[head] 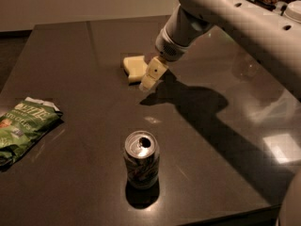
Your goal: Move sponge near 7up can
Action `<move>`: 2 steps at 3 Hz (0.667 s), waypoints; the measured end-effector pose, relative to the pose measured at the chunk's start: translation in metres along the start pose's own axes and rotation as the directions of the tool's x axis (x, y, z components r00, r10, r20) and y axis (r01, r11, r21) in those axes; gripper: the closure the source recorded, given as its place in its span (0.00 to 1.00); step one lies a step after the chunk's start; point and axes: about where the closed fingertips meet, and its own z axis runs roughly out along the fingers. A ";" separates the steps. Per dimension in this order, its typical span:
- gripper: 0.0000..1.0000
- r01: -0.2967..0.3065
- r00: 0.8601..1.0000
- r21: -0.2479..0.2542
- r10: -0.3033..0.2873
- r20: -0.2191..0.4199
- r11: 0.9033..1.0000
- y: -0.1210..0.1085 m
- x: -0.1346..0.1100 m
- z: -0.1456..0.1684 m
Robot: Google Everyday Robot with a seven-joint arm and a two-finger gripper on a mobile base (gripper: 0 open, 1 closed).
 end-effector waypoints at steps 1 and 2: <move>0.00 0.003 1.000 -0.002 -0.003 -0.003 1.000 -0.004 -0.006 0.014; 0.20 0.003 1.000 -0.002 -0.003 -0.011 1.000 -0.008 -0.014 0.028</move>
Offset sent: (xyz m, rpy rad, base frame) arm 0.0269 0.0273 -0.0190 -0.0160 -0.0007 -0.0059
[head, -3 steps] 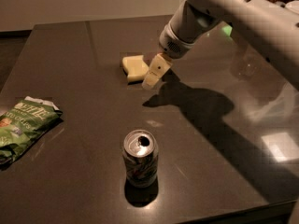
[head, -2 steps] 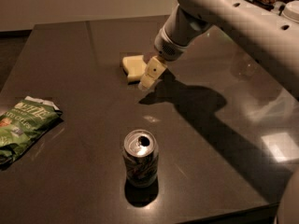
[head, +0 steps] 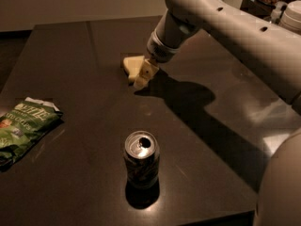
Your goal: Move sponge near 7up can
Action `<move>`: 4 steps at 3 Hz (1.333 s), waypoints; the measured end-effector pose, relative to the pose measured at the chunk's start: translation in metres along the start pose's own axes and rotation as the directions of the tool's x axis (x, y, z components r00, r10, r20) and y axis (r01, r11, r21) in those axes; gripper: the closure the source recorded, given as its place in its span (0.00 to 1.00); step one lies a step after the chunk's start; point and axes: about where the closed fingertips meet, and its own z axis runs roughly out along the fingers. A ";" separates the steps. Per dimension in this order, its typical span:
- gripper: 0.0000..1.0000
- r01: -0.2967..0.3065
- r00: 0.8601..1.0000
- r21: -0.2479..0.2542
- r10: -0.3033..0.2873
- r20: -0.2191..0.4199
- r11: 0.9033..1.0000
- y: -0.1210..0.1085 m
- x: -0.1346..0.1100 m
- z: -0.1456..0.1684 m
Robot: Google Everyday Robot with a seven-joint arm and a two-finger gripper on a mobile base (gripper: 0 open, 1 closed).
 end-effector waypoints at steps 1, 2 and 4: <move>0.43 -0.005 1.000 -0.009 0.005 -0.008 1.000 -0.003 0.000 0.005; 0.67 -0.004 1.000 -0.009 0.004 -0.001 1.000 -0.003 0.000 -0.002; 1.00 0.007 0.999 -0.028 -0.006 0.046 1.000 0.018 0.039 -0.050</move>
Offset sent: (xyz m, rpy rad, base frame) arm 0.0012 -0.0095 0.0128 0.0108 -0.0011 -0.0037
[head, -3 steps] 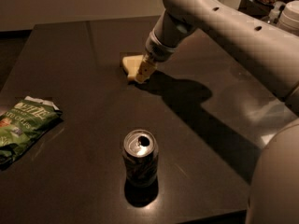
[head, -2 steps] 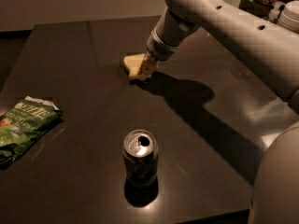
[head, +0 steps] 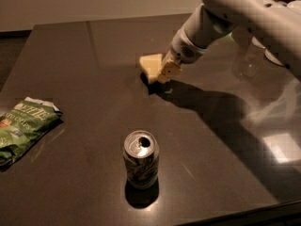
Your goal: Move sponge near 7up can
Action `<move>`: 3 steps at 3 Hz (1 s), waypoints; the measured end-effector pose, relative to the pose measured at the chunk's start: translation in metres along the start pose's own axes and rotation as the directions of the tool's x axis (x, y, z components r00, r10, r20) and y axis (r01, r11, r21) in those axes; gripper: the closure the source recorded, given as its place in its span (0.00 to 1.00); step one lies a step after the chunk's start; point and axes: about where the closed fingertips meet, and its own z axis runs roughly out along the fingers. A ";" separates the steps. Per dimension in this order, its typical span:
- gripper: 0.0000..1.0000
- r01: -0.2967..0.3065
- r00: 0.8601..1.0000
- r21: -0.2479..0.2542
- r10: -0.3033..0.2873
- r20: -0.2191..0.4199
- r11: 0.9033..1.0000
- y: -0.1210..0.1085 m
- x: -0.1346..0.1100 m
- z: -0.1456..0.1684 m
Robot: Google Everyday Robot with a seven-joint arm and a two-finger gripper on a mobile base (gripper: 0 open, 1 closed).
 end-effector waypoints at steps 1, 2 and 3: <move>1.00 0.061 0.998 -0.053 -0.060 0.034 0.997 0.025 0.026 -0.031; 1.00 0.170 0.984 -0.123 -0.161 0.081 0.978 0.057 0.046 -0.056; 1.00 0.309 0.949 -0.199 -0.287 0.130 0.930 0.096 0.052 -0.072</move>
Offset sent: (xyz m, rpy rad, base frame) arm -0.1346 -0.0777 0.0302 0.0841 -0.0068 0.4162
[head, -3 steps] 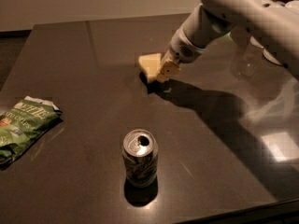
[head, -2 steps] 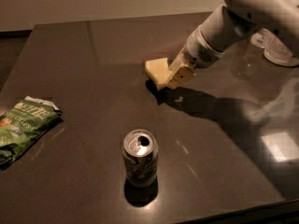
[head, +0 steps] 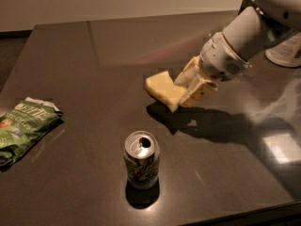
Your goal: Move sponge near 7up can
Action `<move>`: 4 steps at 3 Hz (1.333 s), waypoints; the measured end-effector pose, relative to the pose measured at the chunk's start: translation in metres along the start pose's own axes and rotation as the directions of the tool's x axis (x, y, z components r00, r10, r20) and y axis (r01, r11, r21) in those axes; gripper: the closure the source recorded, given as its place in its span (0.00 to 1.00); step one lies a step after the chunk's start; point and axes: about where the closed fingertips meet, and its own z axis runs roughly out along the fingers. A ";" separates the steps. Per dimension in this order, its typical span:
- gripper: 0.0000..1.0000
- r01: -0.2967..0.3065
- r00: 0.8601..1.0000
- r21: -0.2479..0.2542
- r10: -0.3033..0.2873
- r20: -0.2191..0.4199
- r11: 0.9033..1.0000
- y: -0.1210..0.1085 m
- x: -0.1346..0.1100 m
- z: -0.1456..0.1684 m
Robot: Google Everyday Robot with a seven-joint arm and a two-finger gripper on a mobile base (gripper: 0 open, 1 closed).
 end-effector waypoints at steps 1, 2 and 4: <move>1.00 0.133 0.991 -0.082 -0.132 0.019 0.988 0.034 -0.015 0.004; 1.00 0.253 0.967 -0.144 -0.250 0.040 0.957 0.062 -0.036 0.012; 0.88 0.357 0.933 -0.233 -0.358 0.043 0.905 0.094 -0.052 0.036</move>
Offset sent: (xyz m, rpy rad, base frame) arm -0.1050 0.0543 0.0061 -0.0114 -0.0378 0.4830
